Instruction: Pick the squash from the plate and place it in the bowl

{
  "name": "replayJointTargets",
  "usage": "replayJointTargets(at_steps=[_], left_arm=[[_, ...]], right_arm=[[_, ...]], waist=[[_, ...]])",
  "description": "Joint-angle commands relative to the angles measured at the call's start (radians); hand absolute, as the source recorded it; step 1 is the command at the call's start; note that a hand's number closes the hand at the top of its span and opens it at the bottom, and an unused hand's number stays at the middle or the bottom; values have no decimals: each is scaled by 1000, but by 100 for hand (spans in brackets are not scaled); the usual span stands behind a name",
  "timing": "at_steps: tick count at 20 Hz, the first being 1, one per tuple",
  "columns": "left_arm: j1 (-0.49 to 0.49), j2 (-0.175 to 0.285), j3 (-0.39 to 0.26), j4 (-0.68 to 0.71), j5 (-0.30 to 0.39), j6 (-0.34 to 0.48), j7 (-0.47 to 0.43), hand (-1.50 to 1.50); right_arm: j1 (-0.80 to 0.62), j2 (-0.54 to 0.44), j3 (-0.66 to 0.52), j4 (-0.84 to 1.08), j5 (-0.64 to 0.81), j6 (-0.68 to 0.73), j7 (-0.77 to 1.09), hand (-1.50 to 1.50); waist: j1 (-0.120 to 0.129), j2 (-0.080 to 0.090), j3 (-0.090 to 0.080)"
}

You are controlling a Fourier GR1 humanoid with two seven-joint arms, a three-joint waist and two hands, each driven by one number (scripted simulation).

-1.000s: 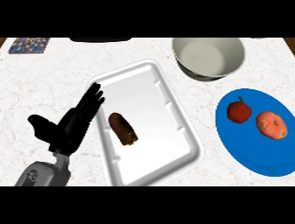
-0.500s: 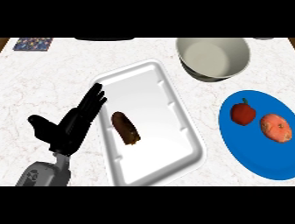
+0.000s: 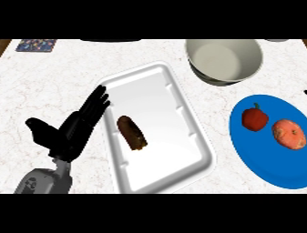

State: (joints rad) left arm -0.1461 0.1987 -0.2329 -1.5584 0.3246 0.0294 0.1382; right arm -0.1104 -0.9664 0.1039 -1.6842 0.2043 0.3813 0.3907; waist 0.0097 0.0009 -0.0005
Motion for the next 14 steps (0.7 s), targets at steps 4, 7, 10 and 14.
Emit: replayJointTargets(at_steps=[4, 7, 10, 14], left_arm=[[53, -27, -11, -11, -56, -6, -23, 0], [2, -67, 12, 29, -56, -7, -10, 0], [19, -53, 34, -46, -56, -13, 46, 0], [17, -81, 60, 81, -80, -51, -61, 0]], right_arm=[[7, 96, 53, 67, 151, 45, 17, -150], [-20, 98, -3, 91, 168, 123, -5, -150], [-29, 149, -5, 132, 237, 129, -58, -150], [-32, 187, -41, 103, 281, 140, -55, -150]], waist=[[-8, -1, 1], [-11, -1, 0], [-8, -1, 1], [-11, -1, 0]])
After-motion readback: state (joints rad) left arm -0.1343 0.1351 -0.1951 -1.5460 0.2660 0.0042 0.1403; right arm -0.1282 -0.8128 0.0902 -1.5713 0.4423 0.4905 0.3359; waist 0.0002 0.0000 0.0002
